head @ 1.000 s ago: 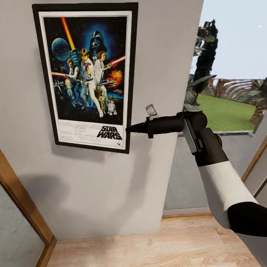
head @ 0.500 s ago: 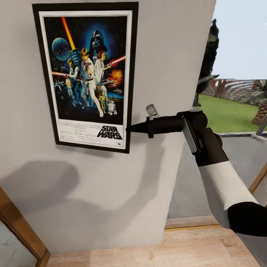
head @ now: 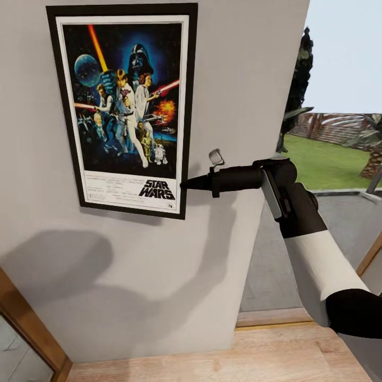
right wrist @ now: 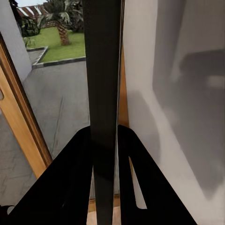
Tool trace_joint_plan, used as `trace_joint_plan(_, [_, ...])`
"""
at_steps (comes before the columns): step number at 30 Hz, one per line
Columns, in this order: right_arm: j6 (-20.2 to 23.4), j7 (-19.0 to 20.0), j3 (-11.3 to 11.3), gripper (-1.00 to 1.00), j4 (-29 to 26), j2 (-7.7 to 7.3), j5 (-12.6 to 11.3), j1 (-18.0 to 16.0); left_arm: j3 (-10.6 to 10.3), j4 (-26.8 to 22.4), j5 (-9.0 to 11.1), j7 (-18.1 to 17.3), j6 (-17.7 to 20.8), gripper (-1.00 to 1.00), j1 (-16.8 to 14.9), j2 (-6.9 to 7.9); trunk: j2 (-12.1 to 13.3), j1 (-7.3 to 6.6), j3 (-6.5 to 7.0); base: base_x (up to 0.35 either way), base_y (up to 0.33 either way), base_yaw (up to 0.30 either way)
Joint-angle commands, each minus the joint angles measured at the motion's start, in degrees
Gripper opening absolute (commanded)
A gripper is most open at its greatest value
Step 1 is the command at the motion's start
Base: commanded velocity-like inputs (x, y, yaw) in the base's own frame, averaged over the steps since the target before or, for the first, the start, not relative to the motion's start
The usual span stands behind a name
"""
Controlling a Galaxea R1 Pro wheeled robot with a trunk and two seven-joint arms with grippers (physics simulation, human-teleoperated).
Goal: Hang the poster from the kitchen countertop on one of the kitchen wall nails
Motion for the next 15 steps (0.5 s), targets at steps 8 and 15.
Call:
trace_joint_plan(8, [0.7, 0.0, 0.1, -1.00, 0.0, -0.15, -0.4, -0.1, -0.1, 0.0, -0.5, -0.3, -0.1, 1.00, 0.0, 0.60, -0.1, 0.04, -0.12, 0.000, 0.000, 0.000])
trace_joint_plan(15, [0.7, 0.0, 0.1, -1.00, 0.0, -0.15, -0.4, -0.1, -0.1, 0.0, -0.5, -0.3, -0.1, 1.00, 0.0, 0.61, -0.1, 0.04, -0.12, 0.000, 0.000, 0.000])
